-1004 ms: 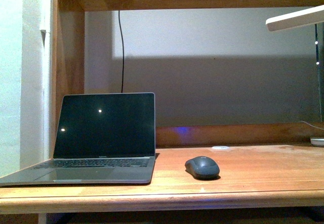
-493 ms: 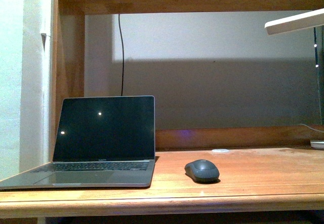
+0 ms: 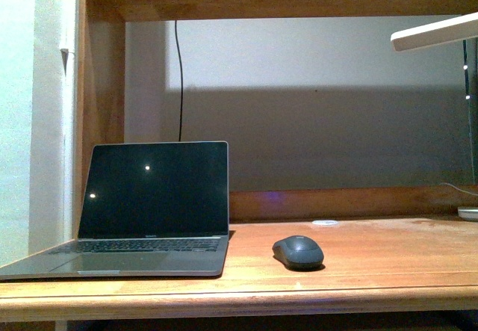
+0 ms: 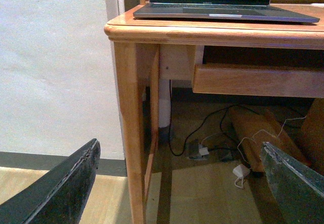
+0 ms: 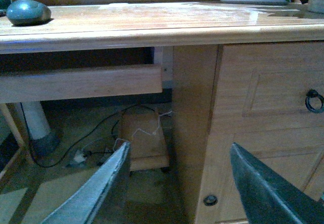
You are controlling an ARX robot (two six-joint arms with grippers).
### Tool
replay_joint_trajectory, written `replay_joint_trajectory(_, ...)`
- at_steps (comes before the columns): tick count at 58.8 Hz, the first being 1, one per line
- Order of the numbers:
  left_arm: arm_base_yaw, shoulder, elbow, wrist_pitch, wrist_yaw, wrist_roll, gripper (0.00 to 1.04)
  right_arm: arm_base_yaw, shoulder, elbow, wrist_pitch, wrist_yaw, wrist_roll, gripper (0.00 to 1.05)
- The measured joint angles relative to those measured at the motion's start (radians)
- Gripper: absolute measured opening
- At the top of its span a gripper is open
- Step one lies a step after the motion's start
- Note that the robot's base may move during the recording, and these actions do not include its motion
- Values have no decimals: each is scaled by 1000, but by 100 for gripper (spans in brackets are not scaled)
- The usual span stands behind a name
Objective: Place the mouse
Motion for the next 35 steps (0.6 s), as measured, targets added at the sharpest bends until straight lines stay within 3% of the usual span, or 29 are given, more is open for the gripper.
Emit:
replay_joint_trajectory(9, 0, 0, 0, 0, 0, 0, 97, 0, 0, 0, 0, 0, 0, 99)
replay_joint_trajectory(35, 0, 0, 0, 0, 0, 0, 97, 0, 0, 0, 0, 0, 0, 97)
